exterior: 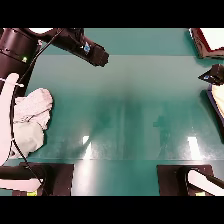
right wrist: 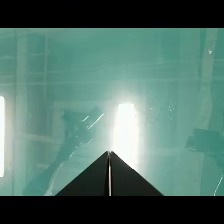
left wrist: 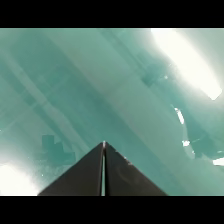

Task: Fold the shirts.

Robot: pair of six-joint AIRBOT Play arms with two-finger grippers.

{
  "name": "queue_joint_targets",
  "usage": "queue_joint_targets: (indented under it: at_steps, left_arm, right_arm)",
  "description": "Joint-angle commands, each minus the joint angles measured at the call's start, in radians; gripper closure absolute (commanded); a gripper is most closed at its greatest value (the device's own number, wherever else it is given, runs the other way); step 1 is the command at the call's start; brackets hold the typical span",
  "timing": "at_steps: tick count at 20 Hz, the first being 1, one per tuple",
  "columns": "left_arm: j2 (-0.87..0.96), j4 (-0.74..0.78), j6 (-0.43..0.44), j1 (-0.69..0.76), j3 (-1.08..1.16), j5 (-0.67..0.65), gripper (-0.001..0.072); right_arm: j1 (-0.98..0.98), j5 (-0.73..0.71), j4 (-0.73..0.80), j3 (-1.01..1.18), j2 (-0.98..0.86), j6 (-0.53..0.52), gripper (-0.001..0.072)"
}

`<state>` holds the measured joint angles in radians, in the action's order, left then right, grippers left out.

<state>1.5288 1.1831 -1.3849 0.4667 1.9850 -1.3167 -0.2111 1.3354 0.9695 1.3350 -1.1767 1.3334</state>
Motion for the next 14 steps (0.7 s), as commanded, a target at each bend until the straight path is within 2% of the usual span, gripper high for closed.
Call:
queue_joint_targets:
  at_steps: [1,12,14]
  left_arm:
    - [0.000,0.000,0.001,0.000,0.000,0.000,0.0682]
    - [0.000,-0.011,0.001,0.000,0.000,0.006,0.0682]
    - [0.003,-0.020,-0.045,0.000,0.000,0.122,0.0682]
  right_arm:
    - [0.002,0.002,0.000,0.000,0.000,0.001,0.0694]
    - [0.002,0.023,0.000,0.000,0.000,0.001,0.0694]
    - [0.002,0.028,0.000,0.000,0.000,0.001,0.0694]
